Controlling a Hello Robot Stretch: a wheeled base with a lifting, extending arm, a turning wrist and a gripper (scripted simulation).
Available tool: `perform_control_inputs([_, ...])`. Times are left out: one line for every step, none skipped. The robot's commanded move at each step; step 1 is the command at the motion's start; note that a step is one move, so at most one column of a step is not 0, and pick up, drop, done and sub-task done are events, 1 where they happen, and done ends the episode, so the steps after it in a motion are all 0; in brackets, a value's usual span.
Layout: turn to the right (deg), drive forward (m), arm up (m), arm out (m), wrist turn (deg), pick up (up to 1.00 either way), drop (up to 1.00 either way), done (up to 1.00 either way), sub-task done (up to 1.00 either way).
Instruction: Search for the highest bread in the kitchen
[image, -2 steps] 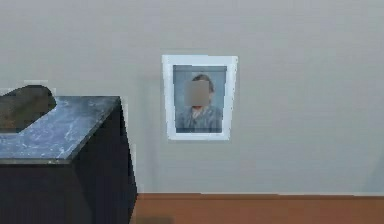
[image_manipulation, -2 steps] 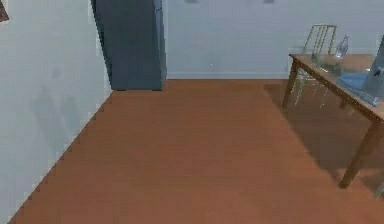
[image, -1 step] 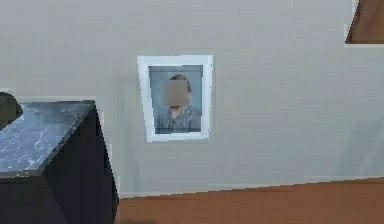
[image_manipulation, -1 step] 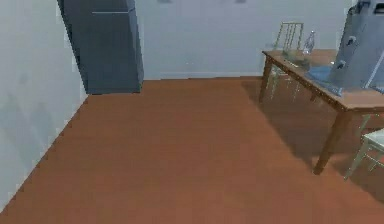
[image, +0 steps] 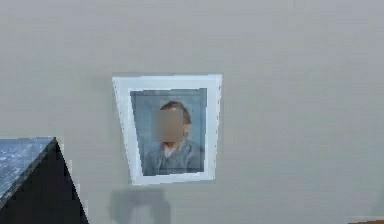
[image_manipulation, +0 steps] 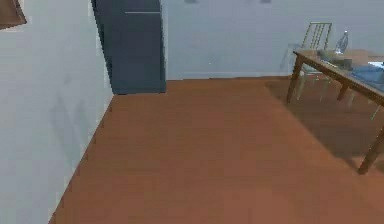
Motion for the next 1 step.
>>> perform_control_inputs([-45.0, 0.00, 0.00, 0.00, 0.0, 0.00, 0.00, 0.00, 0.00])
